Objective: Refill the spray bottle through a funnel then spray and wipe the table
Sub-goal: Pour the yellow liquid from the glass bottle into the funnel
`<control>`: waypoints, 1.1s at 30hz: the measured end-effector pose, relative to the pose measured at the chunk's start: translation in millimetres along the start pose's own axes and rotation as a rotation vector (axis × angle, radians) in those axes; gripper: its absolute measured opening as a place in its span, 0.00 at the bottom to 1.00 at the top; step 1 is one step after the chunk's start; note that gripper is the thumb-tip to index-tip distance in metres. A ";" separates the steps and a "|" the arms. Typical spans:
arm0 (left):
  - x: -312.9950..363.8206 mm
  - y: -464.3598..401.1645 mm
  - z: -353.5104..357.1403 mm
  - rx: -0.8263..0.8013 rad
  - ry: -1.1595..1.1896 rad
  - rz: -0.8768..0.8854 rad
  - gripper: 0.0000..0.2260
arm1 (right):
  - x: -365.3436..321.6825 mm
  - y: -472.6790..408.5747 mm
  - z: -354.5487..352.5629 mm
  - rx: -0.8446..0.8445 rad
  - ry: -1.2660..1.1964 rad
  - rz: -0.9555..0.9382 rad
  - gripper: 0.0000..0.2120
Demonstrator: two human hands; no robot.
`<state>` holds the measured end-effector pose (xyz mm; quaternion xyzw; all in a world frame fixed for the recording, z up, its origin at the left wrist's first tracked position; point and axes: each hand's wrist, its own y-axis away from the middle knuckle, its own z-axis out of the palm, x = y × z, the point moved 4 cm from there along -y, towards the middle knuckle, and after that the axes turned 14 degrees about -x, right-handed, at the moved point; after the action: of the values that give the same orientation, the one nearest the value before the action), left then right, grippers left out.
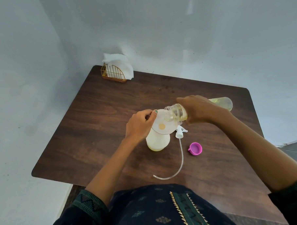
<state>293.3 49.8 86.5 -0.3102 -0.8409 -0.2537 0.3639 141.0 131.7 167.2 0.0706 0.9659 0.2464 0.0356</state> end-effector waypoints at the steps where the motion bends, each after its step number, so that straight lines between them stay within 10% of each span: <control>1: -0.1 -0.2 0.1 0.001 0.002 0.001 0.18 | -0.1 0.3 -0.4 0.000 -0.005 -0.001 0.17; 33: -0.3 1.0 0.5 -0.023 0.038 0.004 0.20 | -2.9 1.9 -3.9 0.016 0.020 -0.003 0.16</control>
<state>294.0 50.6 86.2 -0.3111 -0.8303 -0.2683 0.3766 143.6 131.1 171.6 0.0670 0.9683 0.2394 0.0259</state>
